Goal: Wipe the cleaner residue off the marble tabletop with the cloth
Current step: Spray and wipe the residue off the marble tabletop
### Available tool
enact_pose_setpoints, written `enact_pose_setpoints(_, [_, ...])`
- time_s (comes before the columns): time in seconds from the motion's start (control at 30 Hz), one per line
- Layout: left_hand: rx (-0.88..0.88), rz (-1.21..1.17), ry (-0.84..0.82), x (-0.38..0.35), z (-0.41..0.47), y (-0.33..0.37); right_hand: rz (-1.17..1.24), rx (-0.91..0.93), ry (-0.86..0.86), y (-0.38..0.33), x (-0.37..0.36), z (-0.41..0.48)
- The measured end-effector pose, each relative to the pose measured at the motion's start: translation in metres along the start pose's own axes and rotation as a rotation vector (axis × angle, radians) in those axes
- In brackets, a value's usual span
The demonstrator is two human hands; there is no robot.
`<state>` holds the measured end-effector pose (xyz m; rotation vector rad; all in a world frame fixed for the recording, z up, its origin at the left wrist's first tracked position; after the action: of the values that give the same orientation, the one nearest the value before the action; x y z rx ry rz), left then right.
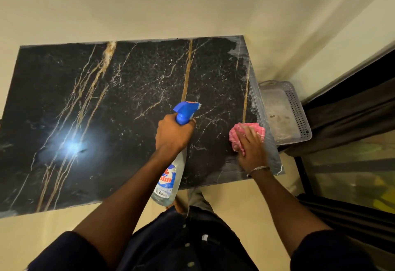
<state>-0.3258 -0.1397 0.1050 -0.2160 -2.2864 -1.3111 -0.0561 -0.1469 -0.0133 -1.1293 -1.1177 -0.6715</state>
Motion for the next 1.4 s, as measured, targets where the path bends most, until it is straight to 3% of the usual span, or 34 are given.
enact_pose_setpoints(0.17, [-0.001, -0.003, -0.010, -0.002, -0.010, -0.001, -0.033, -0.184, 0.027, -0.029, -0.014, -0.002])
enact_pose_setpoints(0.37, [0.011, 0.021, 0.012, -0.005, -0.018, -0.006, 0.018, 0.174, -0.038, -0.118, -0.050, -0.025])
enact_pose_setpoints(0.53, [-0.007, 0.014, 0.006, -0.007, -0.023, -0.009, 0.005, 0.327, -0.071, -0.100, -0.043, -0.045])
enact_pose_setpoints(0.73, [-0.024, 0.003, -0.026, -0.011, -0.030, -0.012, -0.017, -0.028, 0.044, -0.036, -0.017, -0.066])
enact_pose_setpoints(0.9, [0.002, 0.007, -0.047, -0.017, -0.033, -0.016, -0.029, -0.203, 0.064, -0.054, -0.024, -0.067])
enact_pose_setpoints(1.1, [0.018, 0.046, -0.033, -0.031, -0.036, -0.007, 0.052, 0.310, -0.084, -0.118, -0.056, -0.068])
enact_pose_setpoints(1.23, [-0.003, 0.063, -0.075, -0.046, -0.034, 0.004, 0.025, 0.468, -0.101, -0.103, -0.043, -0.072])
enact_pose_setpoints(1.3, [0.007, 0.070, -0.090, -0.055, -0.033, 0.010, 0.029, 0.407, -0.057, -0.075, -0.024, -0.078])
enact_pose_setpoints(1.4, [0.020, 0.053, -0.118, -0.067, -0.030, 0.017, -0.012, 0.148, -0.020, -0.015, -0.002, -0.094])
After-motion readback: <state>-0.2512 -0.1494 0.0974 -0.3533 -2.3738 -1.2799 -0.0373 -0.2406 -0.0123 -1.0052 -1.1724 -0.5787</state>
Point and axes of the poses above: each hand's wrist, its own z-axis towards the middle knuckle, its own x-axis out of the back of the hand, y = z × x, the point moved 4 cm from there along z, towards the middle knuckle, and after that the axes turned 9 degrees about x, right-handed, at the moved point
